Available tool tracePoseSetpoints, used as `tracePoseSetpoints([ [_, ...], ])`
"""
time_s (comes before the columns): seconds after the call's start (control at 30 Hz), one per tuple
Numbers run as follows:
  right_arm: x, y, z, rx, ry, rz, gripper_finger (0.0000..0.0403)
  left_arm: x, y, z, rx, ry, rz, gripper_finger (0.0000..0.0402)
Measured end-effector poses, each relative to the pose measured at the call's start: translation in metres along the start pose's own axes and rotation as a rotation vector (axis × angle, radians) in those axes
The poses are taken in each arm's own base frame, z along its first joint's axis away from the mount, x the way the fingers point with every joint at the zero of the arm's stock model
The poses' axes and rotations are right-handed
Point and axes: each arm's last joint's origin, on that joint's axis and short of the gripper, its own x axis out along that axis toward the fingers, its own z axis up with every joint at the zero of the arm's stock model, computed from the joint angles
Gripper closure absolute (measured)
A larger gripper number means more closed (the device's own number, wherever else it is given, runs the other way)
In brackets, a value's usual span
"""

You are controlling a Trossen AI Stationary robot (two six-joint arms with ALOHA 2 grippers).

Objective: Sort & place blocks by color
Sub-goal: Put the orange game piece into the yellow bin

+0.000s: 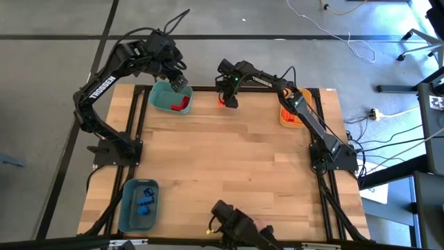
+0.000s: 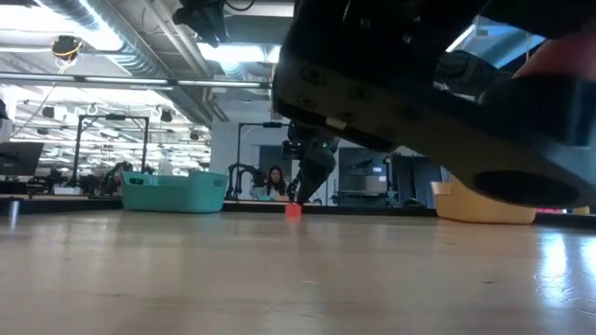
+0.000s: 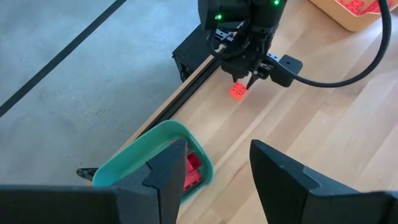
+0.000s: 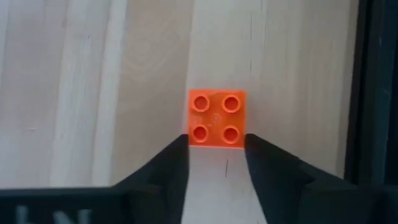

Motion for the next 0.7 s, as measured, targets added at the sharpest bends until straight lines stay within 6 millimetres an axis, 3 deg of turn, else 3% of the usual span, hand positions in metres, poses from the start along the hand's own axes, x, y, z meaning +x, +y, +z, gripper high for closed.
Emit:
tracePoseSetpoints([
  [0.4,0.0,-0.001,-0.002,0.072,0.082,-0.091,0.039,0.0,0.0,0.0,0.0,0.0,0.0,0.0233],
  [0.7,-0.022,0.006,-0.001,0.064,0.138,-0.13,0.04,0.0,0.0,0.0,0.0,0.0,0.0,0.0233],
])
